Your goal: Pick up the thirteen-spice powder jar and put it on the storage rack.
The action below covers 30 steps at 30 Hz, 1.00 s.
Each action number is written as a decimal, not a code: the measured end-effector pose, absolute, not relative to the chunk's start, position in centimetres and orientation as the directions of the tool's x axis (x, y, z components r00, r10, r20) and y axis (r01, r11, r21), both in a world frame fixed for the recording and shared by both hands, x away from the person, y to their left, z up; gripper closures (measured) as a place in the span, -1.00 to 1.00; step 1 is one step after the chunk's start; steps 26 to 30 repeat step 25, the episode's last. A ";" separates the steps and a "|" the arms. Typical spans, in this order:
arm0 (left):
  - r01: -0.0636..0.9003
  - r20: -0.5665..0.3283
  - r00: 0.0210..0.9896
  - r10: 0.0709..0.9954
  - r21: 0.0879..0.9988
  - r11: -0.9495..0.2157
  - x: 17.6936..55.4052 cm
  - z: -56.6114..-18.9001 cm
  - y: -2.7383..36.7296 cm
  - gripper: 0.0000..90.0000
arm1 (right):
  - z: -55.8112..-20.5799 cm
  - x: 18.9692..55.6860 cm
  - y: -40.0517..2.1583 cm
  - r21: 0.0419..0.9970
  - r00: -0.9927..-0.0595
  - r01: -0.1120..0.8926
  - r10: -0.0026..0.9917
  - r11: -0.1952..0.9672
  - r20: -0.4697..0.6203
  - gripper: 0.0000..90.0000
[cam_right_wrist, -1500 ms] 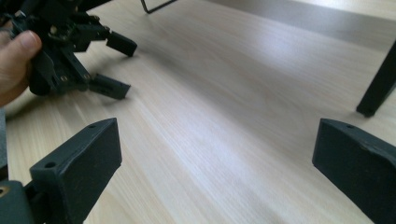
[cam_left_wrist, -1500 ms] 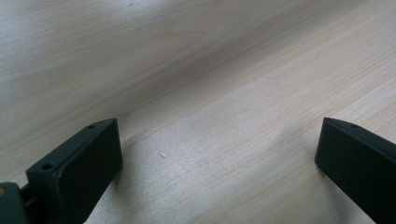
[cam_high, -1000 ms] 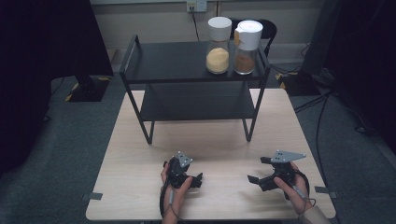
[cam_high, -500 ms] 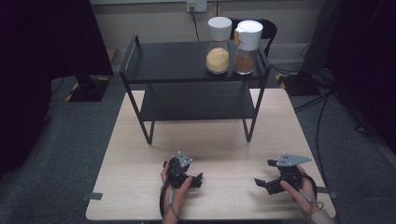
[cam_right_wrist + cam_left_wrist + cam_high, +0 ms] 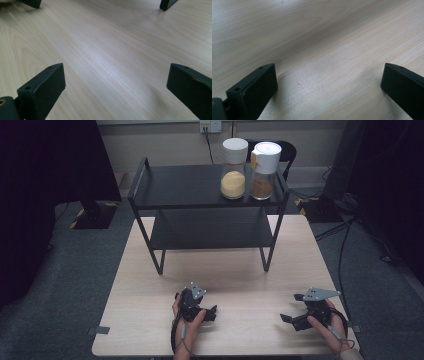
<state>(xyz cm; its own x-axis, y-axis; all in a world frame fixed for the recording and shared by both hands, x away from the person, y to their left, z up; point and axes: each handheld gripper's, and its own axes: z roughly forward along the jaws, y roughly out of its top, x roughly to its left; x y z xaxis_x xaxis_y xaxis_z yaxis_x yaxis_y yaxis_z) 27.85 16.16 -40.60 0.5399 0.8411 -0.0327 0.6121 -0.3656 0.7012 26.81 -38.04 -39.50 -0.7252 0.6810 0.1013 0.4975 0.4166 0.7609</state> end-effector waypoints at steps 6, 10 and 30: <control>0.612 -0.033 0.540 0.841 0.701 -0.366 27.9 -40.6 16.2 -1.00 | -39.5 26.5 -37.9 0.738 -0.730 0.494 0.681 0.460 0.064 -0.98; 0.612 -0.033 0.540 0.841 0.701 -0.365 27.8 -40.6 16.2 -1.00 | -39.4 26.5 -37.7 0.724 -0.732 0.493 0.680 0.482 0.046 -0.98; 0.612 -0.033 0.540 0.841 0.701 -0.365 27.8 -40.6 16.2 -1.00 | -39.8 26.2 -37.3 0.698 -0.730 0.492 0.684 0.521 0.004 -1.00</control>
